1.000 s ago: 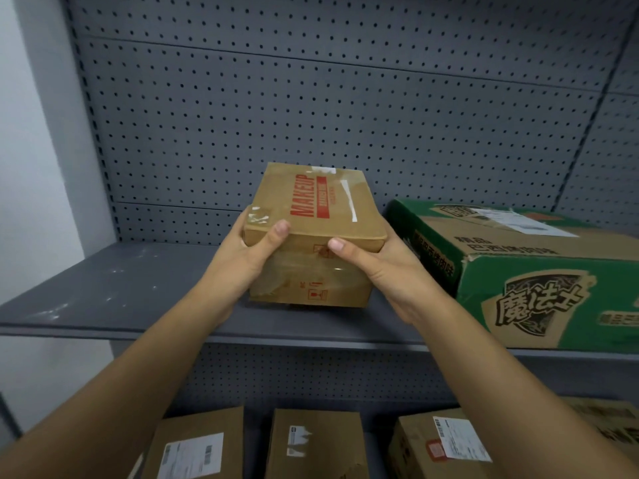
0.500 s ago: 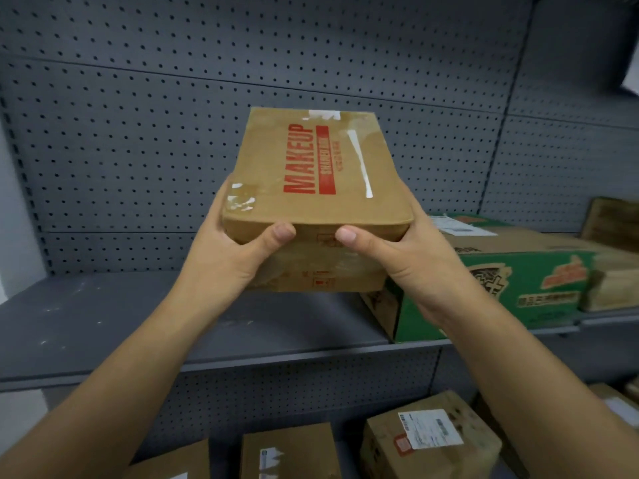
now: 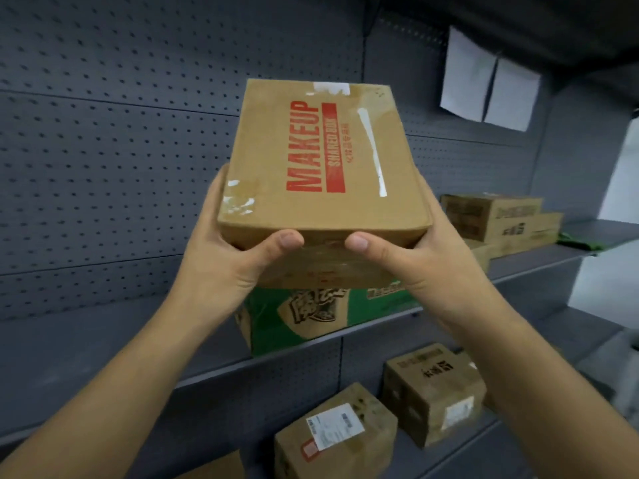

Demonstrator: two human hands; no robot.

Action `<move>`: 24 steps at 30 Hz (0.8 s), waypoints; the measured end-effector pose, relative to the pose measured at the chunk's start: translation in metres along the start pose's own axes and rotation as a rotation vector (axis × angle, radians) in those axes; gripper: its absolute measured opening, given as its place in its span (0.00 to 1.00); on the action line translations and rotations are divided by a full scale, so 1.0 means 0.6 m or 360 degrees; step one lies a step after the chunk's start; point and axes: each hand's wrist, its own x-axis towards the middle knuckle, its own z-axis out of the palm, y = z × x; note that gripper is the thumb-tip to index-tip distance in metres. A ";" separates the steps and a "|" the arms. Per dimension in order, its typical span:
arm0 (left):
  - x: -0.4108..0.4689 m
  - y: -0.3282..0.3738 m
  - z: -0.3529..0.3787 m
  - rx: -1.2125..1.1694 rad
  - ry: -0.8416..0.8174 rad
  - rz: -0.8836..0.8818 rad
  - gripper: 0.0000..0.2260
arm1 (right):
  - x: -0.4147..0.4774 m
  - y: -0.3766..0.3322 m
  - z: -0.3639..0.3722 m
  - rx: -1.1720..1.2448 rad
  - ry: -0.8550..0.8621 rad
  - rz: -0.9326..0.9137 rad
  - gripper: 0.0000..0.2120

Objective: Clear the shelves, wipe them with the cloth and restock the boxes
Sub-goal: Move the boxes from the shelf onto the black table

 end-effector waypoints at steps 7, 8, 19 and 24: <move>0.006 -0.022 0.198 -0.0166 -0.0220 -0.0022 0.53 | -0.068 0.022 -0.186 -0.0176 0.0148 0.0055 0.41; 0.004 -0.026 0.229 -0.0203 -0.0252 -0.0030 0.53 | -0.081 0.025 -0.213 -0.0197 0.0167 0.0076 0.40; -0.052 -0.073 0.556 -0.0551 -0.0559 -0.0181 0.50 | -0.242 0.073 -0.470 -0.0443 0.0433 0.0328 0.44; -0.081 -0.101 0.681 -0.0656 -0.0730 -0.0286 0.50 | -0.314 0.097 -0.560 -0.0557 0.0568 0.0478 0.45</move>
